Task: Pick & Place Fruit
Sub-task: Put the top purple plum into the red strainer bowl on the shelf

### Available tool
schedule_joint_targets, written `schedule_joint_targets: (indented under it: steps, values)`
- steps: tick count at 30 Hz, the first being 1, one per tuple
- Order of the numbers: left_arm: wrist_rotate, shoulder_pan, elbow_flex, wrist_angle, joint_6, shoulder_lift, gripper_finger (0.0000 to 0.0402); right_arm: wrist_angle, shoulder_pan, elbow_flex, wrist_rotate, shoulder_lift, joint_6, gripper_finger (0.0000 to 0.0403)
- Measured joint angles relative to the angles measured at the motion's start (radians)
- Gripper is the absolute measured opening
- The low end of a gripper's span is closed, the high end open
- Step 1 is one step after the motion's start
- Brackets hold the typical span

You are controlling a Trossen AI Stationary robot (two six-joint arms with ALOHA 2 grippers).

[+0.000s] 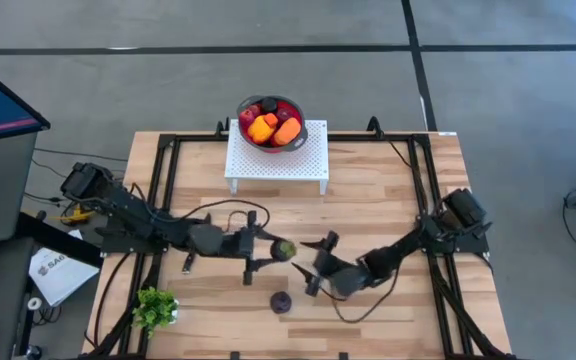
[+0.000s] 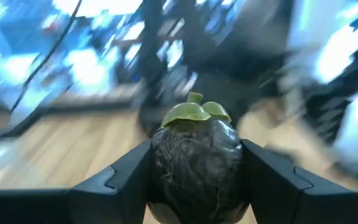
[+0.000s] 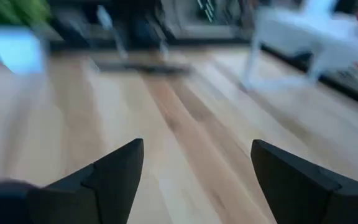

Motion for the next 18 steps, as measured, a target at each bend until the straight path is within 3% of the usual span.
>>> schedule_joint_targets:
  steps: [4, 8, 12, 18]
  values:
    - [0.157, -0.010, -0.058, 0.272, 0.042, 0.000, 0.0205, 0.512, 0.032, -0.129, -0.057, 0.000, -0.195, 0.0291]
    - [0.251, -0.010, -0.097, 0.427, 0.068, 0.000, 0.0206, 0.891, 0.055, -0.170, -0.130, 0.000, -0.406, 0.0291]
    - [0.256, -0.009, -0.104, 0.445, 0.085, -0.001, 0.0205, 0.973, 0.058, -0.131, -0.228, -0.001, -0.546, 0.0291]
    - [0.240, -0.008, -0.104, 0.453, 0.095, -0.001, 0.0211, 0.851, 0.031, -0.019, -0.276, -0.001, -0.581, 0.0291]
